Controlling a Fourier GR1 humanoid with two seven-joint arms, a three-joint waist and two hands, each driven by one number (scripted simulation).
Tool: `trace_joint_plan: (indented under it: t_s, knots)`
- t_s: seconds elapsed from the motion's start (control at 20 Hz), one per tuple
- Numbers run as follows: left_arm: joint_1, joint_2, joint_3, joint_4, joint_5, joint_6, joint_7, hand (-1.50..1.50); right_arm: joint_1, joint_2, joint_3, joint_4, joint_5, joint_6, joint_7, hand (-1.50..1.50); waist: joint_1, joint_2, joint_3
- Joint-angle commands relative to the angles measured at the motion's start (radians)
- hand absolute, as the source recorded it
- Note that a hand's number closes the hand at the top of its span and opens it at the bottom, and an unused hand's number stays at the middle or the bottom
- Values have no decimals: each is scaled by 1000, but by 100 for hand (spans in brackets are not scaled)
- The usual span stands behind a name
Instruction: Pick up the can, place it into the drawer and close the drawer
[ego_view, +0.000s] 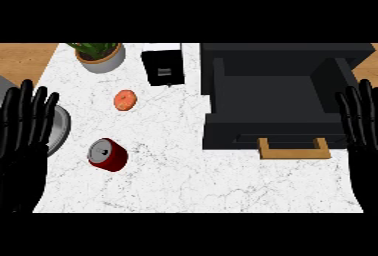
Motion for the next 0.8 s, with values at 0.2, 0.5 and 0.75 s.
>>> trace_joint_plan:
  t_s: [0.2, 0.5, 0.75]
  knots:
    - [94, 143, 173, -1, 293, -255, -71, -150, 40, 38, 2, 3, -21, 3, -49, -150, 9, -6, 3]
    - [252, 146, 194, -29, 322, -174, 223, -150, 81, 55, -35, 45, -1, -82, 183, -150, 14, -7, 3]
    - [178, 154, 239, -31, 338, -163, 314, -150, 24, 17, -98, 64, -43, -56, 205, -150, 4, -6, 3]
